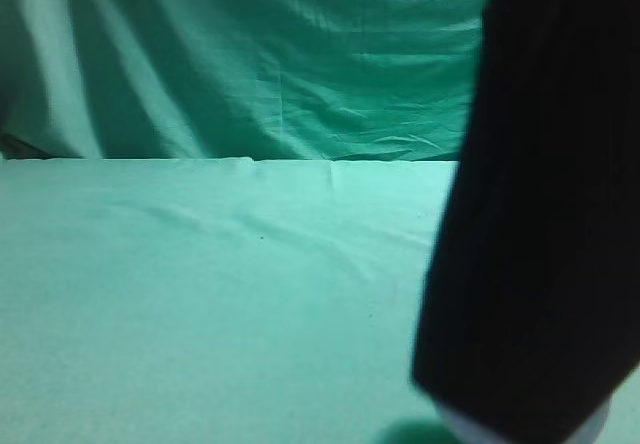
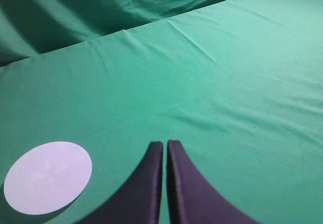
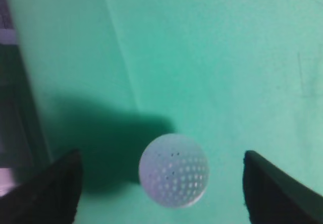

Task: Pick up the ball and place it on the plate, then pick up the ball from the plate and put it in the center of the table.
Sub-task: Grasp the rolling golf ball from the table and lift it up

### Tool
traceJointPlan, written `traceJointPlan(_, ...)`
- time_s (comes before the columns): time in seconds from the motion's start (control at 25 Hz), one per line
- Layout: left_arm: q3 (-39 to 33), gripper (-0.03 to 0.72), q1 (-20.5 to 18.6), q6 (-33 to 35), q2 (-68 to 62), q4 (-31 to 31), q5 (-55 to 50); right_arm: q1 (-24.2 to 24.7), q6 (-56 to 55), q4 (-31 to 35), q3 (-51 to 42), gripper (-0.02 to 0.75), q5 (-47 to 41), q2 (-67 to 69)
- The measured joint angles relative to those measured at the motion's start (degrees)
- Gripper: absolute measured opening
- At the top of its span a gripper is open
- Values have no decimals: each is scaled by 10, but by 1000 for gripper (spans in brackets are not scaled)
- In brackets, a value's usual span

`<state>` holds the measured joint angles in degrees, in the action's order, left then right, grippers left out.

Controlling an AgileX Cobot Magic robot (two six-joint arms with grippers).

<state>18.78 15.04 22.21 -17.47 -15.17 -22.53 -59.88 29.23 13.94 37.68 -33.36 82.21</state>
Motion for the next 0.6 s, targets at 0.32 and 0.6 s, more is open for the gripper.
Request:
traceJointPlan(0.32,0,0,0,0,0,1,1,0,-1,-23,14,309,6,50)
traceJointPlan(0.6,0,0,0,0,0,1,1,0,-61,-75,67,316,-45,53)
